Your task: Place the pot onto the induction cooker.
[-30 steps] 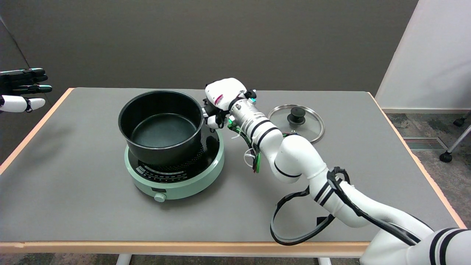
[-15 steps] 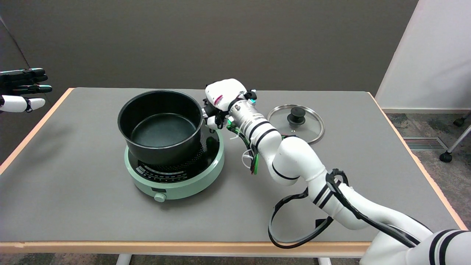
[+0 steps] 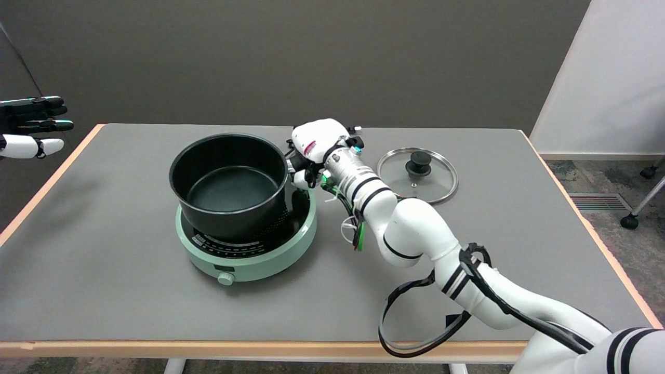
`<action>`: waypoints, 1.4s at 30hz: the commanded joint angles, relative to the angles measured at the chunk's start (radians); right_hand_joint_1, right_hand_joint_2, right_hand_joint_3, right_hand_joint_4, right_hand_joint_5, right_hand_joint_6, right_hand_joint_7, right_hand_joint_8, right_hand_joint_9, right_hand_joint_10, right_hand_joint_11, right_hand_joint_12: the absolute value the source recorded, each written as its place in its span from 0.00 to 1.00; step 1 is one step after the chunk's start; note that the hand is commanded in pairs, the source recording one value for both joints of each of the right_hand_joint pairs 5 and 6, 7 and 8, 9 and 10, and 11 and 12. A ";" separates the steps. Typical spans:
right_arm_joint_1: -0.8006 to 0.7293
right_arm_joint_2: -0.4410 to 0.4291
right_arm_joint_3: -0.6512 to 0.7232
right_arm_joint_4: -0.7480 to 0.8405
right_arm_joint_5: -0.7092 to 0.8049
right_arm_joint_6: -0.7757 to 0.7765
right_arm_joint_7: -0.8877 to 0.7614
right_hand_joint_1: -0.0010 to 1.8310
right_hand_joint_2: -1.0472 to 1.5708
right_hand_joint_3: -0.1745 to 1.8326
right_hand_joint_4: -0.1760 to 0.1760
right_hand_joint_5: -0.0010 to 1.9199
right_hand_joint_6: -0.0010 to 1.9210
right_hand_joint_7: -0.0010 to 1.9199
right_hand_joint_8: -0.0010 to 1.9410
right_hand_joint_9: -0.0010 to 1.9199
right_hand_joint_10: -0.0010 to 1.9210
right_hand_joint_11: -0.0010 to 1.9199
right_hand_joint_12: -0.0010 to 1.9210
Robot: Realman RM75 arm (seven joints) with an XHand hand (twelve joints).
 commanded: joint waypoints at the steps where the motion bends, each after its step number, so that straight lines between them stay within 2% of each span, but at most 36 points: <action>1: -0.009 -0.015 -0.004 -0.011 0.018 0.019 -0.011 0.57 0.83 0.43 0.23 0.88 0.88 0.88 0.87 0.88 0.88 0.88 0.88; 12: -0.008 -0.021 -0.007 -0.006 0.019 0.019 -0.040 0.56 0.83 0.43 0.23 0.87 0.87 0.87 0.86 0.87 0.87 0.87 0.87; 15: -0.009 -0.021 -0.007 -0.003 0.019 0.019 -0.052 0.58 0.78 0.46 0.23 0.80 0.80 0.80 0.79 0.80 0.80 0.80 0.80; 35: -0.012 -0.018 0.001 0.006 0.013 0.018 -0.053 0.59 0.71 0.58 0.31 0.72 0.72 0.72 0.72 0.72 0.72 0.72 0.72; 37: -0.012 -0.018 0.002 0.009 0.013 0.019 -0.054 0.59 0.70 0.61 0.34 0.71 0.71 0.71 0.70 0.71 0.71 0.71 0.71; 42: -0.012 -0.015 0.003 0.014 0.011 0.019 -0.055 0.58 0.60 0.77 0.49 0.59 0.59 0.59 0.58 0.59 0.59 0.59 0.59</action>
